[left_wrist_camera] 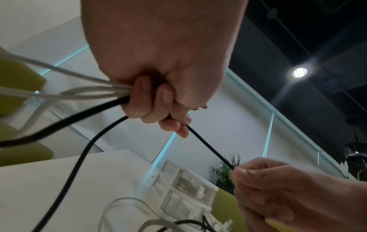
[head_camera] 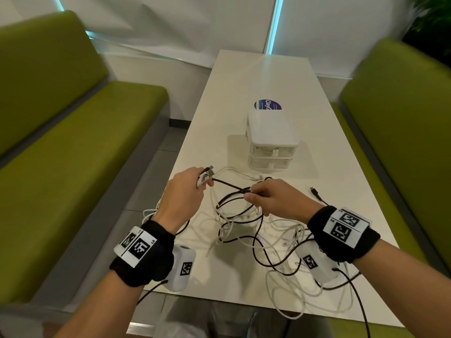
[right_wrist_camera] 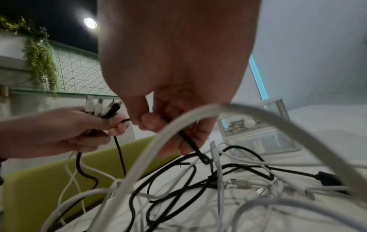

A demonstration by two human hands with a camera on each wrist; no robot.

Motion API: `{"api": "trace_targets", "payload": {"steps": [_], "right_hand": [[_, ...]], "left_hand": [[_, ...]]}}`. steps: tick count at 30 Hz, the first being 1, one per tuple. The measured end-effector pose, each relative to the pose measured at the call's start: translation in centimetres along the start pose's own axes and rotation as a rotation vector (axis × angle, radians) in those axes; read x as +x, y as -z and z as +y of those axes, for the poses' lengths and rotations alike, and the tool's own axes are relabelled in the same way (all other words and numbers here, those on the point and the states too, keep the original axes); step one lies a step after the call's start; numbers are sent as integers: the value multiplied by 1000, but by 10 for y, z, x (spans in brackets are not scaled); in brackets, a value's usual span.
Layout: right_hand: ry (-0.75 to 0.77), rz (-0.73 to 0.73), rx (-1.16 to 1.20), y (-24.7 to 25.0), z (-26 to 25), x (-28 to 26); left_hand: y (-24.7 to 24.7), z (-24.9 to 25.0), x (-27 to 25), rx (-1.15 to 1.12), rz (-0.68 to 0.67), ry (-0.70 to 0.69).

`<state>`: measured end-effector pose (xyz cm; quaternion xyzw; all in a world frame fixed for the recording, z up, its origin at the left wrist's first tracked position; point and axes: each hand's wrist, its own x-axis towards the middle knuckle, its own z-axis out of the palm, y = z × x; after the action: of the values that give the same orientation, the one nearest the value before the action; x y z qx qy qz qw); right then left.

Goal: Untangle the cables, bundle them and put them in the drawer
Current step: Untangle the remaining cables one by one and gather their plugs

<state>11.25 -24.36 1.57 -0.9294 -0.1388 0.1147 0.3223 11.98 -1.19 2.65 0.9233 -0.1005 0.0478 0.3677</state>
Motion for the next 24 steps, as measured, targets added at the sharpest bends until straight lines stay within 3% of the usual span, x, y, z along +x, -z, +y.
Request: {"api": "trace_targets", "payload": {"steps": [5,11,17,24], "right_hand": [[17,74,-53,4,-6,3],[61,98,-92,-2,-10,3],[121,86,-165,-3,-3,-2],[71,64,-169,-5,2,7]], "left_hand": [[-8,-2,1,49,-66,-44],[-24,22,-5,95,-195,-320],[-37,27,0,291,-264,-216],[-24,40,0,100,-75,-265]]}}
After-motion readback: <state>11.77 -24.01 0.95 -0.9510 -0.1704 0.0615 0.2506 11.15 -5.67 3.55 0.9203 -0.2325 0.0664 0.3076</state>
